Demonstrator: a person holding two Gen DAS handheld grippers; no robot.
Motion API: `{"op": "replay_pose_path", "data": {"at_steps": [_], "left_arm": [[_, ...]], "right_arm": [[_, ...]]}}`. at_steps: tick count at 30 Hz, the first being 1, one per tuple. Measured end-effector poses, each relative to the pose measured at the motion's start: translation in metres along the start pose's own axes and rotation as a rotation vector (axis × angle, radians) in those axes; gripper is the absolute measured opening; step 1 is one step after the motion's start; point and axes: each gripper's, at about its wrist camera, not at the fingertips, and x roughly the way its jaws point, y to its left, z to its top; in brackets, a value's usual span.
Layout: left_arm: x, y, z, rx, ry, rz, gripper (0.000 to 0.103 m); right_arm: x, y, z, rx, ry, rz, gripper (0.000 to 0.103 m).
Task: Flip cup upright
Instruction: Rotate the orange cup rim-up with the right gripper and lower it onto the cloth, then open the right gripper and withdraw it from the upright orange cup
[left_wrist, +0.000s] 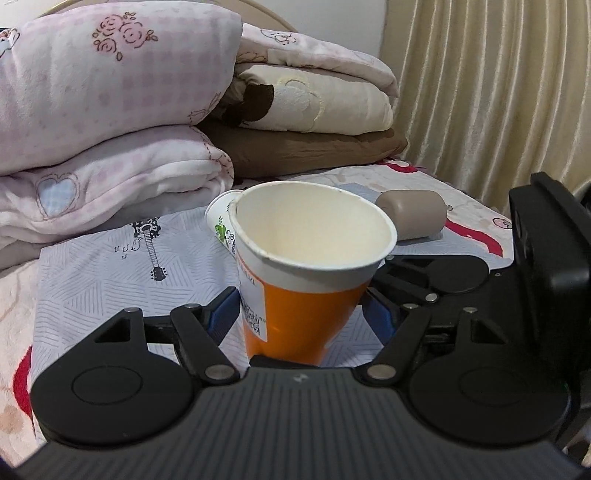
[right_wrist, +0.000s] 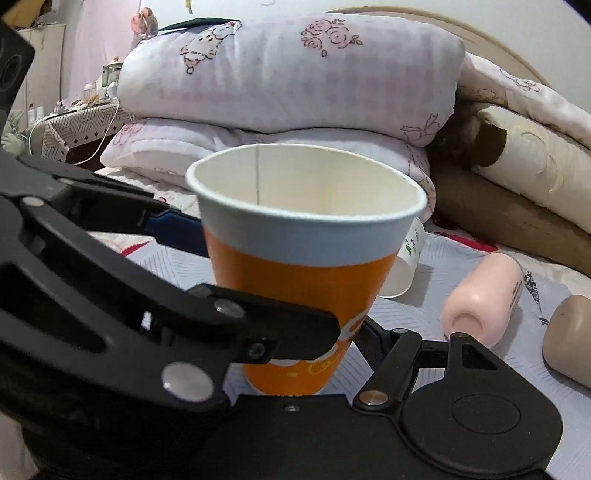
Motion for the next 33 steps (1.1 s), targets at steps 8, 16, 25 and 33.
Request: {"op": "replay_pose_path", "data": {"at_steps": [8, 16, 25, 33], "left_arm": [[-0.001, 0.006, 0.001, -0.035, 0.012, -0.036, 0.074], [-0.002, 0.007, 0.0, -0.06, 0.035, -0.027, 0.076], [-0.019, 0.004, 0.009, -0.077, 0.088, 0.033, 0.078], [-0.05, -0.005, 0.007, -0.081, 0.091, 0.029, 0.078]], "right_arm": [[-0.003, 0.003, 0.001, -0.007, 0.017, 0.001, 0.08], [-0.003, 0.006, 0.003, 0.003, 0.043, 0.001, 0.087], [-0.029, 0.006, 0.009, 0.097, 0.075, 0.008, 0.091], [-0.051, 0.019, 0.007, 0.095, 0.124, -0.038, 0.092]]}}
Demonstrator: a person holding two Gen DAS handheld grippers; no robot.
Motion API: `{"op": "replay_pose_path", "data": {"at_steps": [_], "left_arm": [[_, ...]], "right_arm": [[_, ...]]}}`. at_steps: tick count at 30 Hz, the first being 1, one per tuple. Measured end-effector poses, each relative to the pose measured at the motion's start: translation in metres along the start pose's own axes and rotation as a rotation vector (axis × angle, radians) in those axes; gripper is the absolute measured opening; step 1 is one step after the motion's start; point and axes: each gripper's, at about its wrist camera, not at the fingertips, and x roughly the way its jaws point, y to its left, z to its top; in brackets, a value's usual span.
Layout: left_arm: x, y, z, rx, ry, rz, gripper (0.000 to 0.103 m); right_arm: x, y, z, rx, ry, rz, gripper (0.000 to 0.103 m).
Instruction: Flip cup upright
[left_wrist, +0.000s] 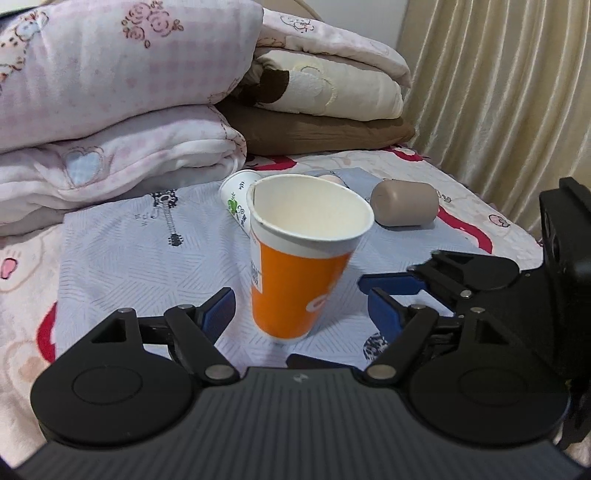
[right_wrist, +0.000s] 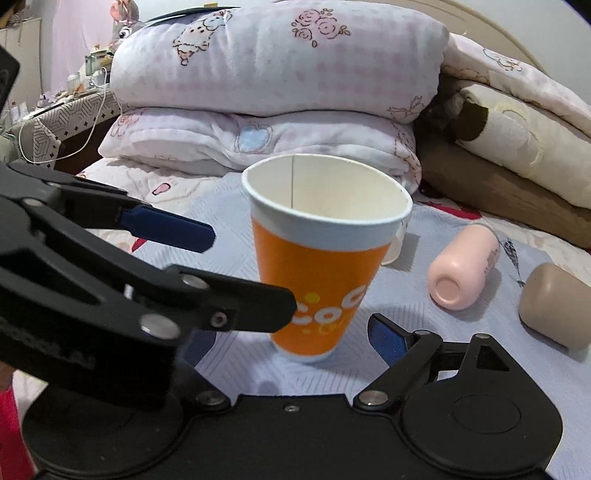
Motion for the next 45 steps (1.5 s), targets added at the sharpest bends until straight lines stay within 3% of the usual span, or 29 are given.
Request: {"op": "replay_pose_path", "data": {"at_steps": [4, 10, 14, 19, 24, 31, 45], "left_arm": [[-0.014, -0.005, 0.0, 0.002, 0.009, 0.025, 0.078], [-0.044, -0.016, 0.0, -0.029, 0.007, 0.032, 0.079], [-0.057, -0.029, -0.005, -0.038, 0.02, 0.074, 0.079], [-0.076, -0.038, -0.01, -0.053, 0.03, 0.111, 0.079], [-0.097, -0.04, -0.015, -0.095, 0.046, 0.135, 0.079], [-0.126, -0.046, -0.02, -0.107, 0.025, 0.201, 0.079], [-0.155, -0.06, -0.034, -0.08, -0.013, 0.212, 0.086]], "right_arm": [[-0.014, 0.006, -0.004, 0.047, 0.028, 0.007, 0.092], [-0.046, 0.013, -0.01, 0.145, 0.04, -0.046, 0.092], [-0.066, 0.018, -0.018, 0.229, 0.039, -0.068, 0.092], [-0.092, 0.023, -0.022, 0.238, 0.003, -0.138, 0.092], [-0.124, 0.018, -0.026, 0.289, 0.024, -0.169, 0.092], [-0.166, 0.014, -0.031, 0.32, -0.016, -0.218, 0.092], [-0.215, 0.034, -0.035, 0.261, -0.119, -0.32, 0.092]]}}
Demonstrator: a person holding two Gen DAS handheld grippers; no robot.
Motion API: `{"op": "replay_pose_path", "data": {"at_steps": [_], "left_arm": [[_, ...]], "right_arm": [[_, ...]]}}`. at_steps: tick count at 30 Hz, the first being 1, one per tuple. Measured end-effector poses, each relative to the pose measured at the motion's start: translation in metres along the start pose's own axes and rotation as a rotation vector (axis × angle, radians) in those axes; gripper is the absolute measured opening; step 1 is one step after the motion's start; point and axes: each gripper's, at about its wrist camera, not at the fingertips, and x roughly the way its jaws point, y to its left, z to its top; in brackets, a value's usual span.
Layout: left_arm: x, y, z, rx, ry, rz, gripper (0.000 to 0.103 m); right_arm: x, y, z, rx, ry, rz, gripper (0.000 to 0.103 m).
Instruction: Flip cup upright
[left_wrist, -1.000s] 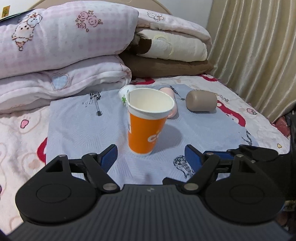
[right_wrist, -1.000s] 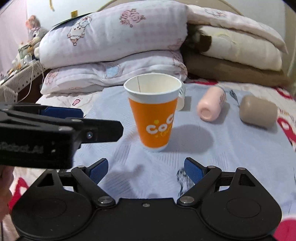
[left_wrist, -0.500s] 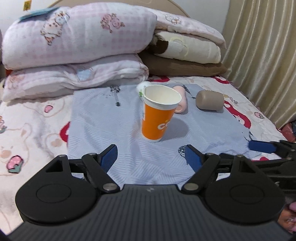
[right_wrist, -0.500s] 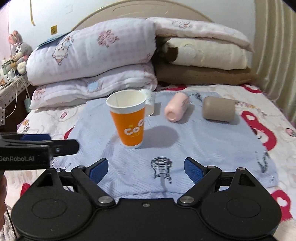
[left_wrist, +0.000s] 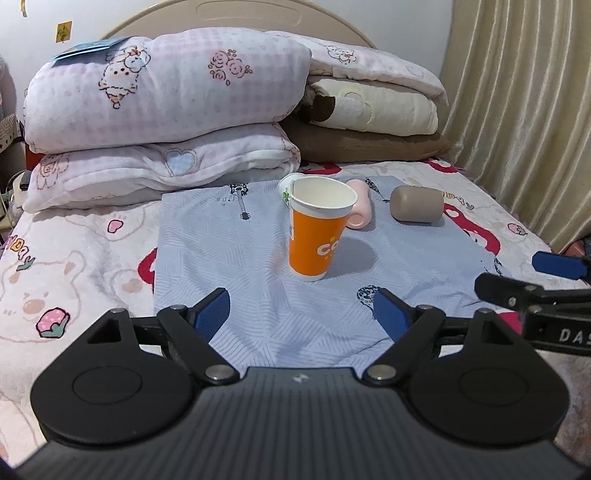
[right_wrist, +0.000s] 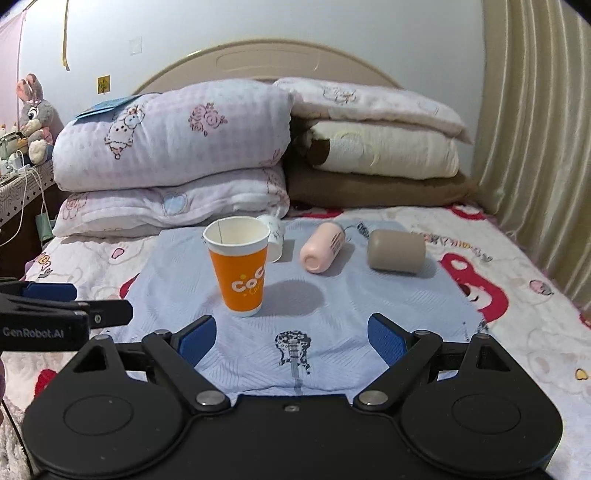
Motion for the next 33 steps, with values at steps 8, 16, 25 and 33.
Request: {"op": "replay_pose_path", "data": {"at_steps": [8, 16, 25, 33], "left_arm": [[-0.002, -0.002, -0.006, 0.03, 0.012, 0.054, 0.101], [0.005, 0.004, -0.005, 0.013, 0.059, 0.077, 0.103], [0.012, 0.004, -0.006, 0.003, 0.123, 0.083, 0.103], [0.016, 0.004, -0.004, -0.001, 0.148, 0.075, 0.103]], "right_arm": [[-0.011, 0.006, -0.004, 0.025, -0.038, -0.04, 0.102], [-0.009, 0.009, -0.007, 0.043, -0.003, -0.09, 0.102], [-0.009, 0.009, -0.008, 0.058, 0.019, -0.108, 0.102], [-0.005, 0.008, -0.009, 0.073, 0.04, -0.12, 0.102]]}}
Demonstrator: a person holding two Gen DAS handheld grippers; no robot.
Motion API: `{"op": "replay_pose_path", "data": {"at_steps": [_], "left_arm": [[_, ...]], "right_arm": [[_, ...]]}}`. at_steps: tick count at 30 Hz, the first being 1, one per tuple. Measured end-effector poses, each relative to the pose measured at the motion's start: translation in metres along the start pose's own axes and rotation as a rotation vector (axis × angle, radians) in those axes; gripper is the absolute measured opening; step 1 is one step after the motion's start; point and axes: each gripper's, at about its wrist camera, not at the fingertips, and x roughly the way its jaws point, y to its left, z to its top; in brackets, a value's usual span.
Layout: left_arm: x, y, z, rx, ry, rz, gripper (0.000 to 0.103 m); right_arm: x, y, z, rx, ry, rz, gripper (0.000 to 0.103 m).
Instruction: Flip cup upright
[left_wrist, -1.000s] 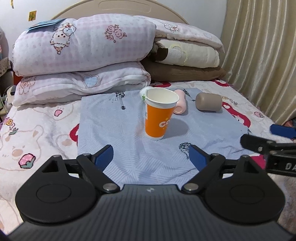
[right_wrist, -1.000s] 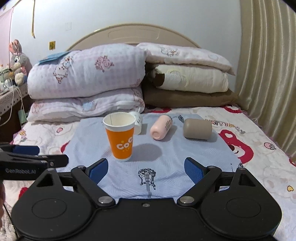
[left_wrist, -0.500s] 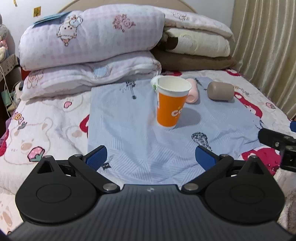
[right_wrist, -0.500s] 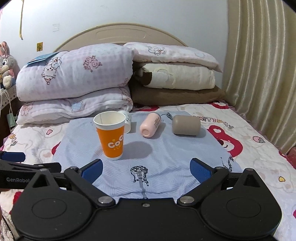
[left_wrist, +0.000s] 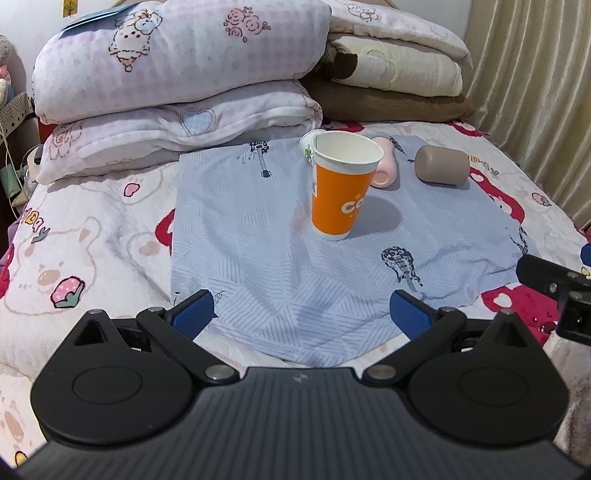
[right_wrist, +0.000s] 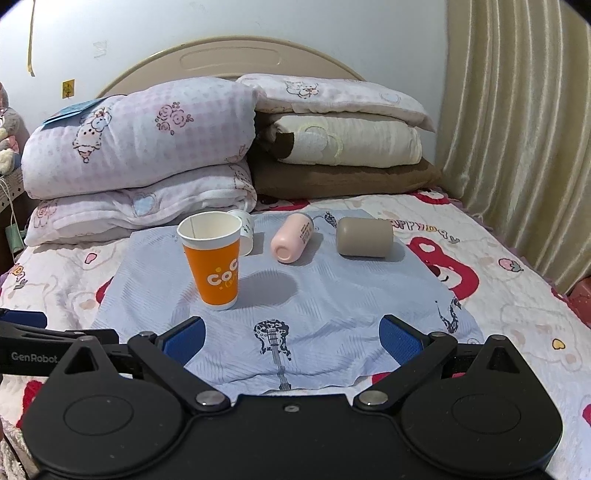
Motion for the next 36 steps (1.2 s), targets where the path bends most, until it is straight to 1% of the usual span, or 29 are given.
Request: {"op": "replay_pose_path", "data": {"at_steps": [9, 23, 36], "left_arm": [[0.0063, -0.0002, 0.0012, 0.007, 0.034, 0.024, 0.103], [0.0084, -0.0015, 0.002, 0.029, 0.047, 0.038, 0.103], [0.0074, -0.0028, 0.0025, 0.037, 0.04, 0.04, 0.103]], "right_arm": [[0.0047, -0.0012, -0.0007, -0.002, 0.019, 0.002, 0.102], [0.0065, -0.0026, -0.0003, 0.005, 0.023, -0.002, 0.102], [0.0057, -0.0043, 0.0004, 0.009, 0.021, -0.002, 0.102]]}}
